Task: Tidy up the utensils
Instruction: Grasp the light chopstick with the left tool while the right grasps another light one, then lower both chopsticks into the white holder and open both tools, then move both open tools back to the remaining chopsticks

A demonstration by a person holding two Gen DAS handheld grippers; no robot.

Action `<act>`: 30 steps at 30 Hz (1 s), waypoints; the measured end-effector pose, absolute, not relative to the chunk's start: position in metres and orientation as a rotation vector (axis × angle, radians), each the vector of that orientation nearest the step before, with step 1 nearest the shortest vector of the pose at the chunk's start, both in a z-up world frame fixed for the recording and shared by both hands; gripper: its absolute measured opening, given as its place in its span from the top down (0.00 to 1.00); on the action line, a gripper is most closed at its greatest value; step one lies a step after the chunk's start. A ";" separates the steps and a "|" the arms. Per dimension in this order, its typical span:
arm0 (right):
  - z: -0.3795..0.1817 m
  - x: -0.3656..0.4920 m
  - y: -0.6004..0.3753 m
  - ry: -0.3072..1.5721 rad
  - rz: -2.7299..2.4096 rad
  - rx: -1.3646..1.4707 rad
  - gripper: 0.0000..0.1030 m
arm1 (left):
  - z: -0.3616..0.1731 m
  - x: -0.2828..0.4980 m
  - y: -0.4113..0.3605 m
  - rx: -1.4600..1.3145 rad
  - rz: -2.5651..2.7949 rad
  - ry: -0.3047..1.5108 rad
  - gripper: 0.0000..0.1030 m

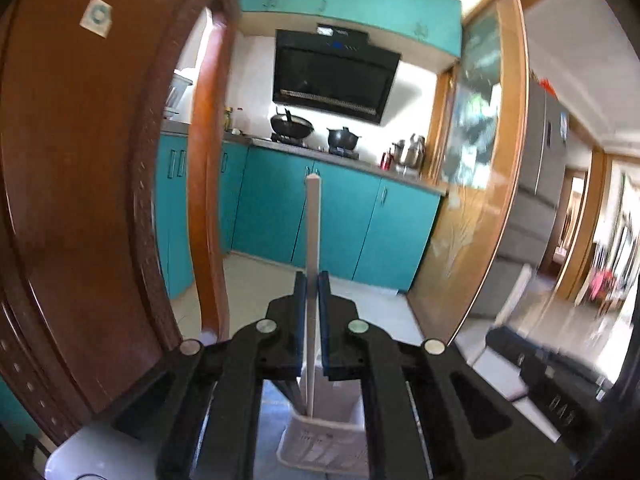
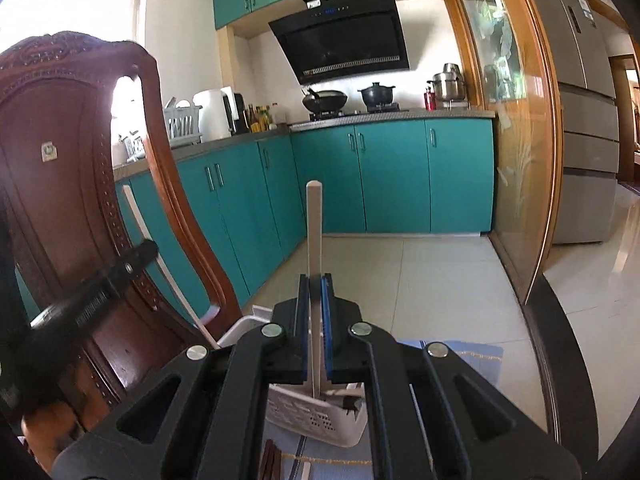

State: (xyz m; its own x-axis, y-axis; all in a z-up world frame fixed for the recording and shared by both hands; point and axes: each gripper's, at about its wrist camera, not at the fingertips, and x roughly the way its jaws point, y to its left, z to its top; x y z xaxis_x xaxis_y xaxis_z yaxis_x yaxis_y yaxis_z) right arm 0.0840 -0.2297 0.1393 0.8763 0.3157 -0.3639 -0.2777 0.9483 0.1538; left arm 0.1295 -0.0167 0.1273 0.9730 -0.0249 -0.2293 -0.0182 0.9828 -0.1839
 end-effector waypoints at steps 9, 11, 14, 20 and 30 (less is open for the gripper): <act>0.135 0.082 -0.226 0.408 0.298 0.062 0.93 | 0.092 0.124 -0.040 -0.081 -0.018 0.309 0.93; 0.138 0.080 -0.227 0.402 0.299 0.063 0.93 | 0.091 0.119 -0.040 -0.067 -0.013 0.298 0.93; 0.139 0.074 -0.228 0.388 0.297 0.064 0.92 | 0.089 0.116 -0.038 -0.066 -0.015 0.293 0.93; 0.145 0.061 -0.235 0.351 0.307 0.070 0.78 | 0.085 0.112 -0.038 -0.052 -0.018 0.293 0.93; 0.146 0.005 -0.237 0.305 0.477 0.024 0.71 | 0.078 0.086 -0.023 -0.038 0.019 0.239 0.68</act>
